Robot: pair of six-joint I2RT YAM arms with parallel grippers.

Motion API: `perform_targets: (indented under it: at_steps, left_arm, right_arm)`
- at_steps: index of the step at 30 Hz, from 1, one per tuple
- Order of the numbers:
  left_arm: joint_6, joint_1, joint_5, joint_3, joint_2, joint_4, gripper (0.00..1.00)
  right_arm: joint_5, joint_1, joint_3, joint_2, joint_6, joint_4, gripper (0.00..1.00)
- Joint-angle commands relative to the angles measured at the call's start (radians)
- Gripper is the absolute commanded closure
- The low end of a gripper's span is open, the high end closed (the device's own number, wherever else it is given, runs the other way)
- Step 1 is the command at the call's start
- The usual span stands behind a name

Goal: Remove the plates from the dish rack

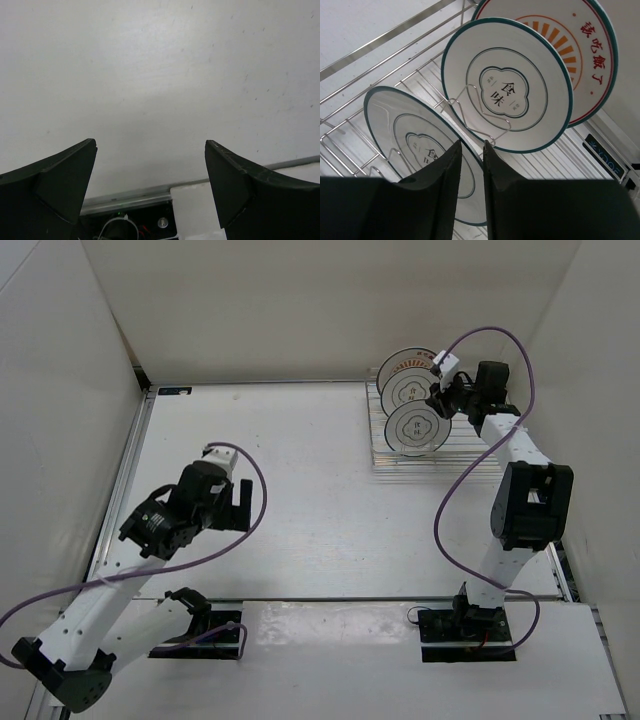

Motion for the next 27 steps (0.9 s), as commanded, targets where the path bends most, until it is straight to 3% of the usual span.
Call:
perform_targets:
  at_steps: [1,6,8,10,11,12,18,20,23,25,27]
  left_arm:
    - [0.030,-0.001,-0.054,0.102,0.062,0.031,0.00]
    - [0.006,0.002,-0.051,0.078,0.078,0.076,0.00]
    - [0.001,0.001,-0.055,0.056,0.066,0.086,0.00]
    - [0.000,0.001,-0.066,0.012,0.055,0.100,0.00]
    - [0.001,0.001,-0.066,-0.010,0.052,0.107,0.00]
    - [0.001,0.002,-0.069,-0.014,0.050,0.106,0.00]
    - [0.012,0.002,-0.083,-0.048,0.038,0.101,0.00]
    - [0.015,0.004,-0.083,-0.059,0.024,0.110,0.00]
    - [0.021,0.001,-0.095,-0.080,0.017,0.123,0.00]
    - [0.024,0.002,-0.098,-0.103,0.015,0.129,0.00]
    - [0.023,0.004,-0.104,-0.119,0.023,0.133,0.00]
  right_arm:
    - [0.029,0.004,0.027,0.018,0.035,0.021,0.75]
    - [0.027,0.002,0.029,0.037,0.022,0.005,0.91]
    - [0.017,0.002,0.024,0.041,-0.004,-0.006,0.91]
    - [-0.003,-0.001,0.017,0.038,-0.029,-0.020,0.77]
    - [-0.009,-0.001,0.011,0.035,-0.034,-0.025,0.56]
    - [-0.026,0.001,0.009,0.034,-0.038,-0.031,0.50]
    - [-0.039,-0.001,-0.003,0.050,-0.098,-0.057,0.46]
    - [-0.036,-0.002,-0.003,0.055,-0.093,-0.062,0.50]
    - [-0.032,-0.005,0.006,0.060,-0.112,-0.086,0.65]
    - [-0.034,-0.008,0.006,0.052,-0.119,-0.101,0.84]
    - [-0.037,-0.012,0.007,0.044,-0.126,-0.111,0.87]
